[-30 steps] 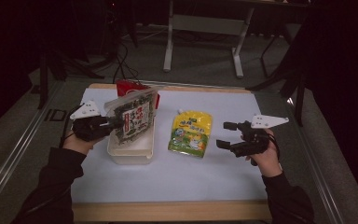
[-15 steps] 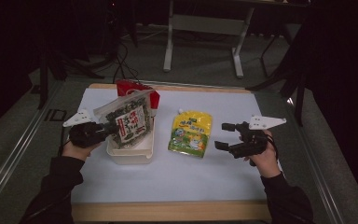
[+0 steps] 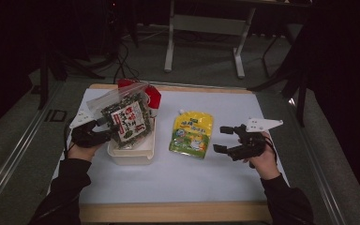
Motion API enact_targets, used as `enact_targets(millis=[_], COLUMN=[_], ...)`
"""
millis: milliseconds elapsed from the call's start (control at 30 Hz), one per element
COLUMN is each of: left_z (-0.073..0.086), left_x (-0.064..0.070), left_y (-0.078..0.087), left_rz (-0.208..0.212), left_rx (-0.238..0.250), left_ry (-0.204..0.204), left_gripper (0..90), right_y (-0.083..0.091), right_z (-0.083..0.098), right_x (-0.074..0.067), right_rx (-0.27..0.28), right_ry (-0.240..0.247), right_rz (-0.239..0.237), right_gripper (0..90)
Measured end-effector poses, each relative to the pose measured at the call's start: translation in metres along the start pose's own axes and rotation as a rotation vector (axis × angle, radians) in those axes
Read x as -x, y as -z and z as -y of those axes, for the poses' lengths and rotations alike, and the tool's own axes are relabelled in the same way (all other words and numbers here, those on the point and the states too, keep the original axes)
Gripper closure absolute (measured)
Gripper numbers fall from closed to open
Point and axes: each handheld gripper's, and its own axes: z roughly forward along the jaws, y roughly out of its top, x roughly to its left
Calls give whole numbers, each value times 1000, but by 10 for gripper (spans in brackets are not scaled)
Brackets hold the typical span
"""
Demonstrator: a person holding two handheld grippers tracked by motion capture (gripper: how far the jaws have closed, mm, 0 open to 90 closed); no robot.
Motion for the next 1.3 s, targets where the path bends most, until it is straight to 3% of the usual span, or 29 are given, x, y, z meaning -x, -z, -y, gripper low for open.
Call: enact_targets(millis=[233, 333, 467, 733, 867, 933, 1000, 1300], left_z=[-3, -4, -5, -6, -5, -5, -3, 24], left_x=[7, 10, 20, 41, 51, 54, 58, 80], left_y=[6, 11, 18, 36, 44, 46, 55, 70], left_rz=[-19, -4, -26, -42, 16, 17, 16, 45], left_rx=[19, 19, 13, 60, 75, 75, 91, 94], left_ry=[13, 25, 9, -15, -25, -30, -21, -9], left_gripper=[253, 126, 40, 10, 10, 10, 10, 10], right_y=[2, 1, 0, 1, 0, 0, 1, -8], right_z=[1, 1, 2, 1, 1, 1, 2, 6], right_x=[2, 3, 4, 2, 3, 2, 0, 1], right_rx=[25, 23, 9, 5, -17, -18, 13, -12], right_ry=[2, 11, 13, -8, -26, -18, -14, -27], right_rz=[-9, 18, 35, 51, 50, 55, 61, 90], right_gripper=[182, 170, 170, 142, 136, 129, 104, 137])
